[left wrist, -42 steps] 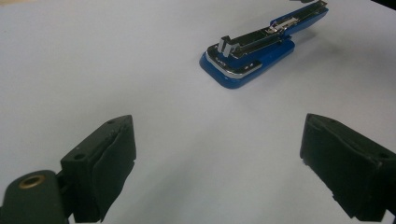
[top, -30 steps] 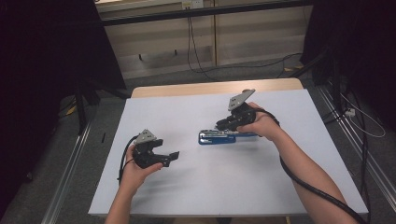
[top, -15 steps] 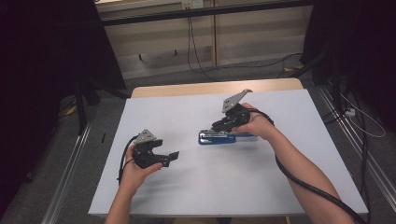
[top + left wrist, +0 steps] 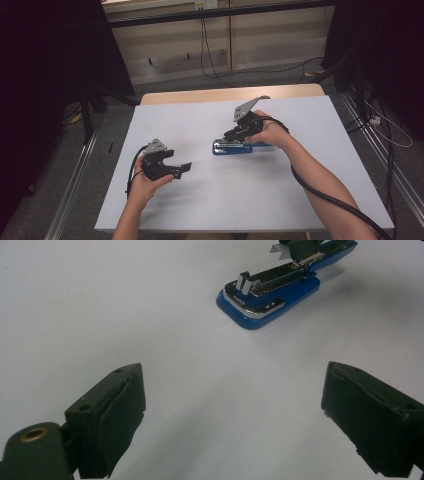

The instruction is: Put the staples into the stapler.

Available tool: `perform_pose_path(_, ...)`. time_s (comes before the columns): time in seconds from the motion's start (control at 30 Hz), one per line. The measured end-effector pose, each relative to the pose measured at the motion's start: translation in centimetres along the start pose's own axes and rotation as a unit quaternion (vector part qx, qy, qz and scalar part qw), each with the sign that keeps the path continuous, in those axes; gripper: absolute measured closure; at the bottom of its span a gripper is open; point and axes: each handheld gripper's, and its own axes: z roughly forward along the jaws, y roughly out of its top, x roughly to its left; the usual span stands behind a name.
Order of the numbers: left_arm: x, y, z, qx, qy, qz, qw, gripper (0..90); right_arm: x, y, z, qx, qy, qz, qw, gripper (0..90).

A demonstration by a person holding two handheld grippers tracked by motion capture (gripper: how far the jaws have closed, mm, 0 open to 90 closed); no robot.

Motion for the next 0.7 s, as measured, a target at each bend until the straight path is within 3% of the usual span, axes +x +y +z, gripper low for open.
perform_pose_path(0.7, 0.17, -0.04, -0.06, 0.003, 0.003, -0.003, 1.0, 10.7, -0.72, -0.1, 0.65, 0.002, 0.005, 0.001, 1.0, 79.5)
